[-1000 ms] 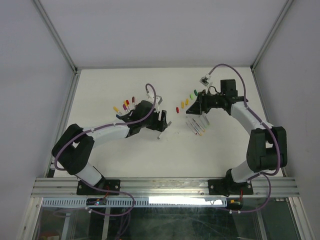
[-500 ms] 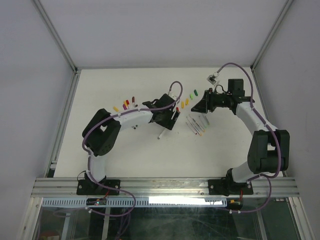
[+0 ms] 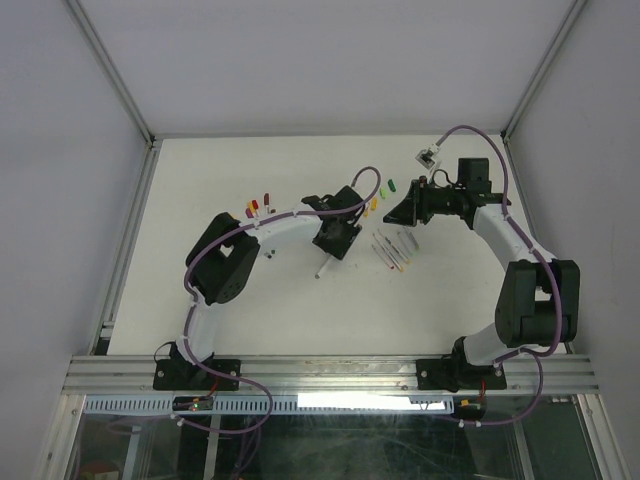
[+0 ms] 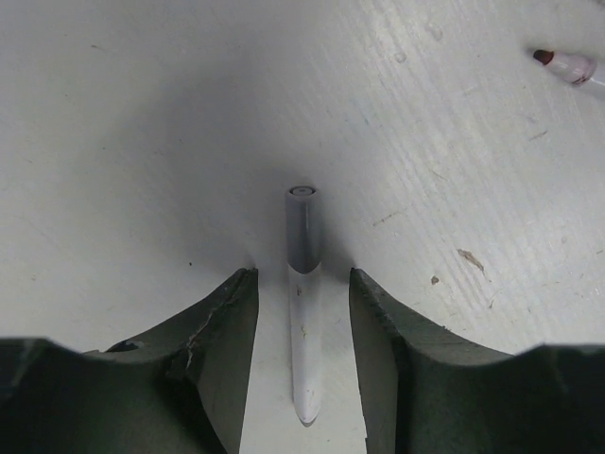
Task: Open the pen caps
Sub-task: Pick up the pen from the center of the board.
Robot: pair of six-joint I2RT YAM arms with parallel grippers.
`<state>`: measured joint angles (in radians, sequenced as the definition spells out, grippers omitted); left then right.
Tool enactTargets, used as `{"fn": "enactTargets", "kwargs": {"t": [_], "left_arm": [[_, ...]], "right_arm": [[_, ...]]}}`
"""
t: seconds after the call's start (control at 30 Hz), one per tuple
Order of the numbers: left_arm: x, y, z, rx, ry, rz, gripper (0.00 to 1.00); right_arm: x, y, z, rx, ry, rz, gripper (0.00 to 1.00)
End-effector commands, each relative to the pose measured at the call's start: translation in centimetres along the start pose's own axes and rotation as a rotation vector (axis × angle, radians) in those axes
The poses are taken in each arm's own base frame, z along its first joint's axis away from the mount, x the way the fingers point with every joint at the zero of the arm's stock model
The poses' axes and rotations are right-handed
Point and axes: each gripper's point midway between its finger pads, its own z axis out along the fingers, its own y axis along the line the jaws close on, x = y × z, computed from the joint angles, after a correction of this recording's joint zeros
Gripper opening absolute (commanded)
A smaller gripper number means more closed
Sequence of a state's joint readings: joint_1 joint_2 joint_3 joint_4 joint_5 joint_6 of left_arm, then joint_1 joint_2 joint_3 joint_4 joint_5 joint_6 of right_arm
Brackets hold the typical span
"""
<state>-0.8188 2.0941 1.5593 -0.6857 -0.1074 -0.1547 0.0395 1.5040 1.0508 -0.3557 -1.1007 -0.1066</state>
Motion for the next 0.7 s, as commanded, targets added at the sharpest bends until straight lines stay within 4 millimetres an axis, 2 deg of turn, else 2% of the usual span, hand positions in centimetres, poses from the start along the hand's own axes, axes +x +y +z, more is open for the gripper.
{"fn": "enactTargets", "kwargs": {"t": [0.0, 0.07, 0.17, 0.23, 0.33, 0.5, 0.67], "left_arm": [[0.8, -0.5, -0.1, -0.011, 0.051, 0.048, 0.41], [1.1, -0.7, 0.2, 0.001, 0.063, 0.052, 0.36], [1.3, -0.9, 0.3, 0.015, 0.069, 0.058, 0.22], [1.3, -0.7, 0.4, 0.013, 0.069, 0.060, 0.10], [1.0, -0.1, 0.3, 0.009, 0.048, 0.044, 0.00], [-1.2, 2.2, -1.5, 0.004, -0.074, -0.045, 0.00], [-3.4, 3.5, -4.7, 0.070, -0.222, -0.125, 0.00]], "right_arm": [[-2.1, 1.4, -0.7, -0.030, -0.047, -0.073, 0.52], [-2.1, 1.6, -0.7, -0.036, -0.049, -0.070, 0.52], [-2.1, 1.8, -0.7, -0.043, -0.056, -0.072, 0.52], [-2.0, 1.9, -0.7, -0.048, -0.060, -0.072, 0.52], [-2.0, 1.9, -0.7, -0.052, -0.065, -0.067, 0.52], [-0.7, 1.9, 0.4, -0.090, -0.055, -0.002, 0.52], [1.9, 2.0, 3.9, -0.129, 0.014, 0.080, 0.52]]}}
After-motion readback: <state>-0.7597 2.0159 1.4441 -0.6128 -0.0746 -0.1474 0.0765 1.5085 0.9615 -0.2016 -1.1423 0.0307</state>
